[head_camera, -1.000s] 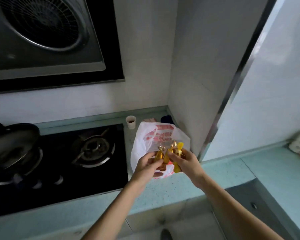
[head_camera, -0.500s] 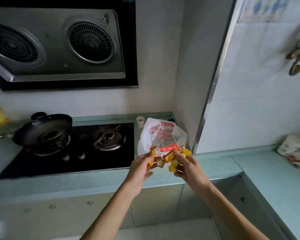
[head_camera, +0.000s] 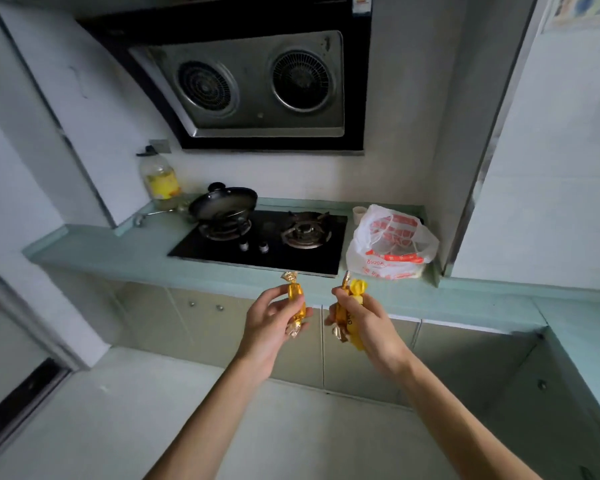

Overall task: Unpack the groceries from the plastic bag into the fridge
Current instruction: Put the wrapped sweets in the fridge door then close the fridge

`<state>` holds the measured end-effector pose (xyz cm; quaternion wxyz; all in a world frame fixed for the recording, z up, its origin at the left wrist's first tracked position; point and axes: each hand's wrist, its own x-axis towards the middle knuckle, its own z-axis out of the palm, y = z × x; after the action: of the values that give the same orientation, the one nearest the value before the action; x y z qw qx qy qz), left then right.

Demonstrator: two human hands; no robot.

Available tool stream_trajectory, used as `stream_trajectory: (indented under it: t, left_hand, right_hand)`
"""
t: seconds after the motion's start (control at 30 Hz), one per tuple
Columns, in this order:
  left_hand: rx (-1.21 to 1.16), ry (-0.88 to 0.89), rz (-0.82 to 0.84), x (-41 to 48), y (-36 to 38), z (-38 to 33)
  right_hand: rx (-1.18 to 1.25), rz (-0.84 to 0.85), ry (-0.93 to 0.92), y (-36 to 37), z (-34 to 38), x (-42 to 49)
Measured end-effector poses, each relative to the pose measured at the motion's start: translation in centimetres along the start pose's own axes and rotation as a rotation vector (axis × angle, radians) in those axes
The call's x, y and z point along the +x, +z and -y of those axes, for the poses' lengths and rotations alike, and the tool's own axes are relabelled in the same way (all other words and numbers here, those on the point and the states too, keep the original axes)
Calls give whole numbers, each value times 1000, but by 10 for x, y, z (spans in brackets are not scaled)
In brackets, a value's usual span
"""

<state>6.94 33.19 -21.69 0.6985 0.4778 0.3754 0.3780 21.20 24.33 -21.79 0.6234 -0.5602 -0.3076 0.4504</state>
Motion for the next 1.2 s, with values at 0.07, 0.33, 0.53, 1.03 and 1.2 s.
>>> stream_trajectory:
  t: [0.07, 0.33, 0.53, 1.03, 1.2]
  left_hand:
    - [30, 68, -30, -30, -26, -13]
    - [41, 214, -185, -156, -157, -53]
    - [48, 262, -345, -261, -287, -79]
    - [36, 344, -819, -406, -513, -120]
    - [228, 352, -915, -408, -573, -128]
  right_hand:
    - [33, 86, -21, 32, 5, -21]
    - [-62, 341, -91, 171, -16, -97]
    - [-144, 508, -94, 300, -52, -163]
    - [-471, 841, -245, 543, -85, -212]
    - [-495, 913, -312, 607, -97, -178]
